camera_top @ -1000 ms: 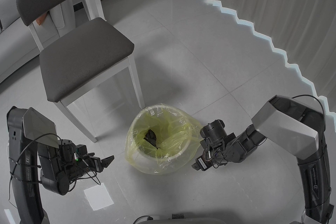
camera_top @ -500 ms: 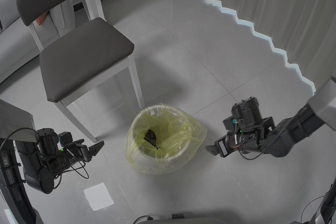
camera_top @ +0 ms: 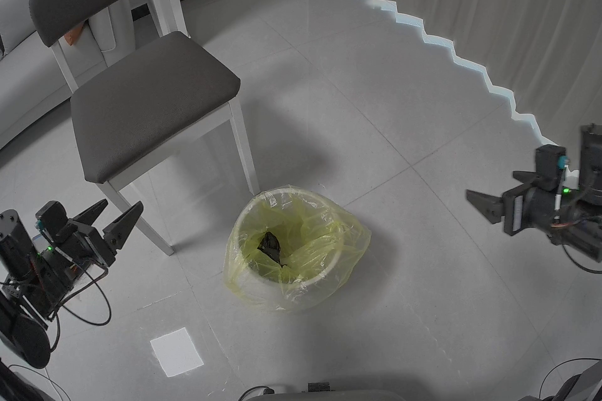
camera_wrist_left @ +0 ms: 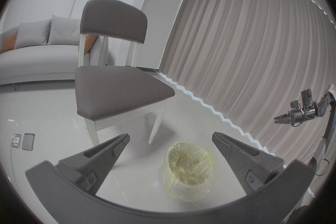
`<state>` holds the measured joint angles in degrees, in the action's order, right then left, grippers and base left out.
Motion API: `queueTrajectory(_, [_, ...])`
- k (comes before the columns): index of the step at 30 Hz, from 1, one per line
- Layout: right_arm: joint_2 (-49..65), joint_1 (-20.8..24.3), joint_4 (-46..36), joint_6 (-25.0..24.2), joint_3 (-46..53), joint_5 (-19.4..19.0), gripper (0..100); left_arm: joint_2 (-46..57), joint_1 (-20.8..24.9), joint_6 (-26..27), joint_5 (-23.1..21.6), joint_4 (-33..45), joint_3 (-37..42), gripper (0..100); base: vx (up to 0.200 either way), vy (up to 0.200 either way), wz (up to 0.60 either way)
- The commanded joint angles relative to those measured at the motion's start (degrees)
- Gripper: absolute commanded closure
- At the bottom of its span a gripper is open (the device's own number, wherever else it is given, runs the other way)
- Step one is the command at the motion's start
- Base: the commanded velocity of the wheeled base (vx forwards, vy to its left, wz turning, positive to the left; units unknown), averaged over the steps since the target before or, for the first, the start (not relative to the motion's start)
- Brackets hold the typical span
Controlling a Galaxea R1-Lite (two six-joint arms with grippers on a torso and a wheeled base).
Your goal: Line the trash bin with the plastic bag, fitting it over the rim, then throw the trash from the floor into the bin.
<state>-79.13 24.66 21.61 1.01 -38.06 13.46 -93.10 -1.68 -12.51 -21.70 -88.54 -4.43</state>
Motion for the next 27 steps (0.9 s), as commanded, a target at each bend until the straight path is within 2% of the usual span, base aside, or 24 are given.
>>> queueTrajectory(1, [23.14,-8.58,-0.34,-0.57,9.41,0.69,0,18.13,-3.06,-0.85,-0.62,7.68,4.43,0,0.000,0.000,0.00])
queueTrajectory(2, [23.14,-8.58,-0.34,-0.57,9.41,0.69,0,18.13,-3.06,-0.85,-0.62,7.68,4.43,0,0.000,0.000,0.00])
queueTrajectory(3, [27.80,-10.95,-0.26,-0.57,11.34,0.60,0,22.87,-3.33,-1.20,-2.29,12.25,4.34,0,0.000,0.000,0.00])
queueTrajectory(4, [28.15,-11.21,-0.26,-0.66,11.43,0.60,0,23.23,-3.33,-1.20,-2.47,12.51,4.34,0,0.000,0.000,0.00])
queueTrajectory(6, [34.22,-14.73,-0.26,-0.75,14.68,0.52,0,29.55,-3.33,-1.64,-4.49,18.05,4.43,0,0.000,0.000,0.00])
queueTrajectory(7, [34.83,-15.08,-0.26,-0.75,15.03,0.52,0,30.26,-3.33,-1.73,-4.58,18.67,4.43,0,0.000,0.000,0.00])
queueTrajectory(11, [44.24,-20.88,-0.26,-0.75,20.31,-0.36,0,41.51,-3.33,-2.26,-4.58,29.21,4.43,0,0.000,0.000,0.00])
queueTrajectory(13, [47.75,-22.55,-0.17,-0.92,22.50,-1.24,0,45.99,-3.24,-2.26,-4.67,33.52,4.43,0,0.000,0.000,0.00])
queueTrajectory(17, [58.30,-26.51,-0.34,-2.42,28.48,-5.99,0,59.79,-2.80,-3.66,-4.67,47.23,4.16,0,0.000,0.000,0.00])
queueTrajectory(19, [58.30,-26.51,-0.34,-2.42,28.48,-5.99,0,59.79,-2.80,-3.66,-4.67,47.23,4.16,0,0.000,0.000,0.00])
queueTrajectory(20, [64.28,-28.44,-0.87,-5.14,32.08,-10.47,0,69.46,-2.71,-3.93,-4.67,58.13,2.76,0,0.000,0.000,0.00])
queueTrajectory(21, [66.74,-28.97,-2.01,-6.11,33.23,-12.40,0,73.85,-2.71,-3.93,-4.67,63.49,1.70,0,0.000,0.000,0.00])
queueTrajectory(23, [69.90,-29.14,-5.53,-7.25,33.84,-14.78,0,80.09,-2.71,-3.93,-4.67,71.23,-0.58,0,0.000,0.000,0.00])
queueTrajectory(24, [69.90,-29.14,-5.53,-7.25,33.84,-14.78,0,80.09,-2.71,-3.93,-4.67,71.23,-0.58,0,0.000,0.000,0.00])
queueTrajectory(25, [73.06,-29.32,-9.92,-8.57,34.28,-16.10,0,86.16,-2.71,-3.93,-4.67,78.96,-3.05,0,0.000,0.000,0.00])
queueTrajectory(27, [73.94,-29.32,-11.42,-9.36,36.30,-16.53,0,88.35,-2.54,-3.05,-3.70,83.88,-4.72,0,0.000,0.000,0.00])
